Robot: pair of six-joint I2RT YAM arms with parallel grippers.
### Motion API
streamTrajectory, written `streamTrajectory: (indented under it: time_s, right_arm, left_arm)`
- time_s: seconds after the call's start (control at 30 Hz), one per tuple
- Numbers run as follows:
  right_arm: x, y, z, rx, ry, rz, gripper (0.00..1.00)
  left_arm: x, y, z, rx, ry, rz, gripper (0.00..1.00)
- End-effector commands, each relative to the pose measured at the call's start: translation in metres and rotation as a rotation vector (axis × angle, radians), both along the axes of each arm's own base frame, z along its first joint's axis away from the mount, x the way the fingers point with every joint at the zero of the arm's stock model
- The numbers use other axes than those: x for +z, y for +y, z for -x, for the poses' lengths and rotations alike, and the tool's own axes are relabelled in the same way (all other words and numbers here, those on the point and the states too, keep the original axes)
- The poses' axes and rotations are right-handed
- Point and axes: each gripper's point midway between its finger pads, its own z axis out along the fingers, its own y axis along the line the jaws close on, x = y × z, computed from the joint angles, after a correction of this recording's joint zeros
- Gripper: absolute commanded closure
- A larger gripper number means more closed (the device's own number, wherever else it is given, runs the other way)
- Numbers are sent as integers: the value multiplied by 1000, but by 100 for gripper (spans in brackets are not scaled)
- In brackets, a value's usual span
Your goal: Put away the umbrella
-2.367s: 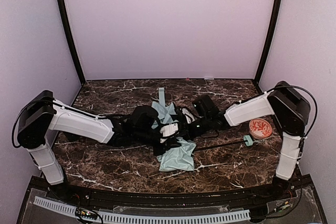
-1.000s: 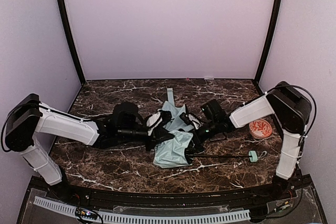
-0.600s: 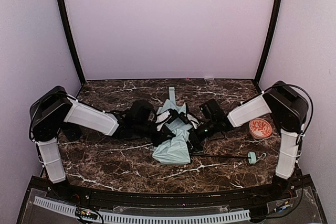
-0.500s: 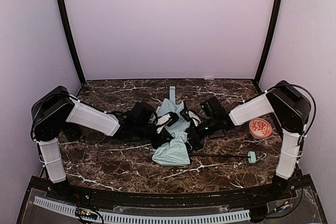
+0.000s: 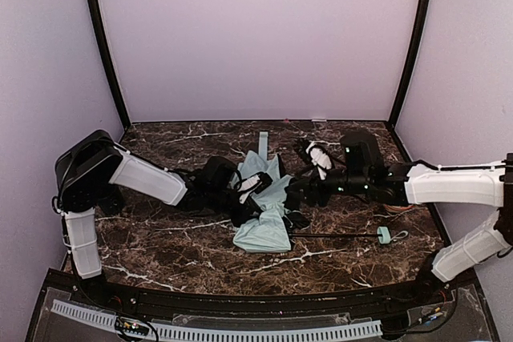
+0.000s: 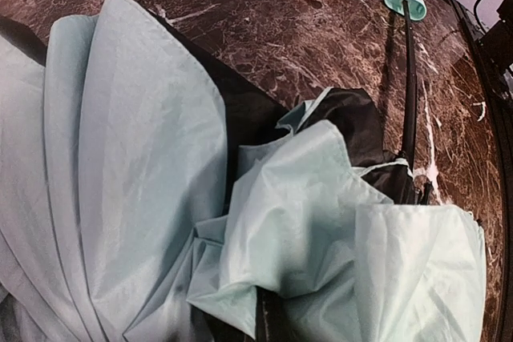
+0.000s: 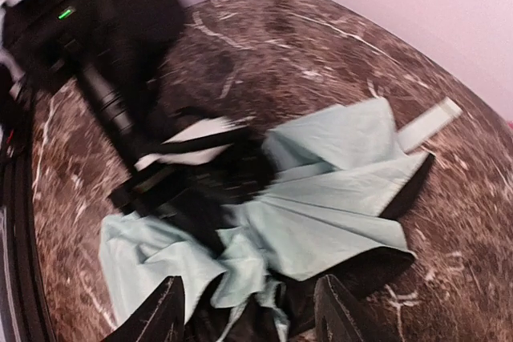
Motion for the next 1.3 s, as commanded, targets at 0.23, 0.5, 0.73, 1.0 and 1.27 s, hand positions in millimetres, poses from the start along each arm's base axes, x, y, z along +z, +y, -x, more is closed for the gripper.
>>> streamTrajectory:
  time_s: [0.23, 0.5, 0.73, 1.0, 1.27]
  right_arm:
    - [-13, 26, 54, 240, -275, 128, 39]
    - [-60, 50, 99, 442, -366, 265, 31]
    - [-92, 54, 80, 428, -403, 447, 20]
    - [-142, 56, 63, 422, -327, 627, 22]
    - [-176, 44, 85, 486, -138, 672, 41]
  left_arm:
    - [-39, 22, 15, 11, 124, -123, 100]
    - [-43, 21, 9, 18, 118, -128, 100]
    - [-53, 26, 6, 28, 138, -150, 100]
    - [-58, 27, 11, 10, 170, -156, 100]
    - [-54, 29, 8, 12, 190, -141, 100]
